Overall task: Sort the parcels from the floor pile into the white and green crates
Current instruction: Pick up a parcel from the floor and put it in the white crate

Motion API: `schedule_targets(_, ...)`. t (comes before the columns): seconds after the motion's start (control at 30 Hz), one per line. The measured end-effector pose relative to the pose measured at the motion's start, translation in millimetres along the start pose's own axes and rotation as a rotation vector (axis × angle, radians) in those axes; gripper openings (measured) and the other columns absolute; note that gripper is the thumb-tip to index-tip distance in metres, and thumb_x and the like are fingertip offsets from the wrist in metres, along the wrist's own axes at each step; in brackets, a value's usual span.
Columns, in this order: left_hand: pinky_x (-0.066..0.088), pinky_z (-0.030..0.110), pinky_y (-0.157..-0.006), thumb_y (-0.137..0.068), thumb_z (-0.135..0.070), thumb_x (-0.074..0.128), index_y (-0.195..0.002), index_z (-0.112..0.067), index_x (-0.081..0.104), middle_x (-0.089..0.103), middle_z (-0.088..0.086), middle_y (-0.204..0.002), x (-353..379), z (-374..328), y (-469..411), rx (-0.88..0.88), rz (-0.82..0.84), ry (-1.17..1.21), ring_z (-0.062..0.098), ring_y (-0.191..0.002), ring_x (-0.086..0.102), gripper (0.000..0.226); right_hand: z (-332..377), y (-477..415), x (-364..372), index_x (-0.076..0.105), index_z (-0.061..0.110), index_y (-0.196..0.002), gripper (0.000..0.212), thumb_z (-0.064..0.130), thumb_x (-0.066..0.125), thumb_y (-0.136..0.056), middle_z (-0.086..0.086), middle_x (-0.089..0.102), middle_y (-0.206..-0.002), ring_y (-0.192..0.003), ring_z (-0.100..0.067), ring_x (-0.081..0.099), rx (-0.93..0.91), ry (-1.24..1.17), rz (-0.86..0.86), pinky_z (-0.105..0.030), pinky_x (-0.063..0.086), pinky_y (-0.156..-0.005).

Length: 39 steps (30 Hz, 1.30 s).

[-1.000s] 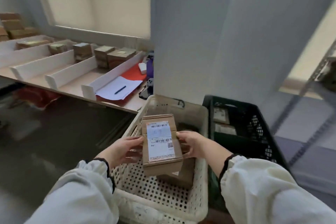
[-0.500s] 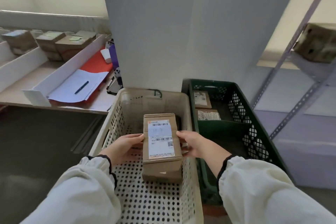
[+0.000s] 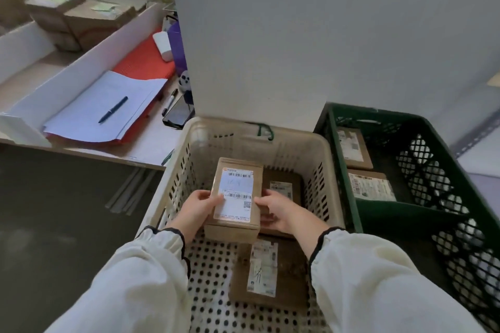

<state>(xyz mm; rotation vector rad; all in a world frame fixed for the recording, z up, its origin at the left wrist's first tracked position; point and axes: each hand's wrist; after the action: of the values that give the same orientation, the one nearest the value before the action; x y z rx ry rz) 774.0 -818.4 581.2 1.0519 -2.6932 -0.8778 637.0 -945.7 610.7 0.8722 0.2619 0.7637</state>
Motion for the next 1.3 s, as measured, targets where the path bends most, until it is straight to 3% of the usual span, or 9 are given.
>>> schedule_targets(0.17,0.045,0.023,-0.061,-0.09,-0.026,0.063,-0.126,-0.01,0.048,0.061,0.002,-0.108,9,19,-80,0.015,-0.064,0.069,0.012,-0.086,0.06,0.042,12,-89,3,0.046,0.015,-0.134,0.037,0.01,0.049,-0.097,-0.009,0.063,-0.121,-0.1,-0.025,0.061,-0.009,0.001,-0.003,-0.044,0.049,-0.094)
schedule_targets(0.33,0.048,0.024,-0.068,-0.09,-0.022,0.063,-0.129,-0.01,0.047,0.061,0.005,-0.113,11,50,-128,-0.004,-0.092,0.023,0.016,-0.09,0.062,0.044,2,-153,9,0.041,0.015,-0.139,0.046,0.013,0.054,-0.095,-0.01,0.06,-0.126,-0.111,-0.027,0.06,-0.004,0.166,-0.101,-0.04,0.051,-0.09)
schedule_targets(0.57,0.052,0.032,-0.086,-0.089,-0.019,0.064,-0.125,-0.013,0.051,0.065,0.009,-0.114,30,84,-162,-0.058,-0.032,0.016,0.022,-0.098,0.065,0.039,-21,-206,4,0.054,0.01,-0.125,0.035,0.019,0.059,-0.091,-0.01,0.061,-0.121,-0.108,-0.031,0.06,-0.072,0.439,-0.32,-0.042,0.053,-0.09)
schedule_targets(0.77,0.05,0.017,-0.07,-0.086,-0.016,0.068,-0.12,-0.014,0.055,0.067,0.006,-0.109,40,93,-175,-0.004,-0.074,0.004,0.015,-0.089,0.066,0.037,-24,-215,3,0.056,0.01,-0.112,0.018,0.014,0.054,-0.094,-0.008,0.061,-0.116,-0.102,-0.025,0.06,-0.17,0.736,-0.489,-0.026,0.044,-0.071)
schedule_targets(0.87,0.051,0.013,-0.065,-0.084,-0.013,0.071,-0.115,-0.019,0.054,0.067,0.005,-0.105,44,100,-177,0.024,-0.091,0.009,0.011,-0.087,0.066,0.036,-30,-221,5,0.055,0.013,-0.116,0.022,0.014,0.045,-0.097,-0.005,0.058,-0.116,-0.086,-0.018,0.06,-0.245,0.79,-0.477,-0.022,0.045,-0.066)
schedule_targets(0.93,0.052,0.018,-0.071,-0.082,-0.014,0.072,-0.115,-0.022,0.053,0.068,0.004,-0.106,46,105,-179,0.034,-0.103,-0.001,0.012,-0.089,0.066,0.039,-33,-224,5,0.058,0.013,-0.112,0.022,0.012,0.04,-0.098,-0.005,0.056,-0.114,-0.076,-0.016,0.052,-0.257,0.844,-0.429,-0.021,0.041,-0.064)
schedule_targets(1.13,0.054,0.038,-0.09,-0.078,-0.022,0.076,-0.125,-0.018,0.054,0.069,0.003,-0.11,52,110,-181,0.046,-0.138,-0.088,0.018,-0.096,0.067,0.052,-34,-229,4,0.044,0.015,-0.111,0.021,0.007,0.034,-0.094,-0.004,0.056,-0.09,-0.067,-0.019,0.052,-0.225,0.716,-0.418,-0.029,0.043,-0.053)
schedule_targets(1.23,0.054,0.04,-0.09,-0.078,-0.023,0.076,-0.126,-0.017,0.054,0.069,0.003,-0.109,53,109,-180,0.042,-0.15,-0.113,0.019,-0.095,0.068,0.053,-36,-228,3,0.042,0.017,-0.104,0.016,0.009,0.034,-0.094,-0.007,0.06,-0.096,-0.073,-0.023,0.057,-0.22,0.759,-0.412,-0.032,0.049,-0.059)
schedule_targets(1.3,0.054,0.04,-0.09,-0.078,-0.023,0.075,-0.124,-0.016,0.055,0.069,0.004,-0.11,53,106,-179,0.036,-0.156,-0.14,0.02,-0.096,0.067,0.05,-35,-225,2,0.048,0.014,-0.112,0.021,0.01,0.036,-0.095,-0.006,0.059,-0.101,-0.078,-0.023,0.057,-0.251,0.858,-0.397,-0.028,0.045,-0.058)
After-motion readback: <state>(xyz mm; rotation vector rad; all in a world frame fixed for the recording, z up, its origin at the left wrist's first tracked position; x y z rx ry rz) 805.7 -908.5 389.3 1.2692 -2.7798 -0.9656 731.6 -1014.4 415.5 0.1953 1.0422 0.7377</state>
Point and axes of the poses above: each hand's wrist, its own y-axis away from the middle knuckle, its own x-axis out of the palm, z = x × y
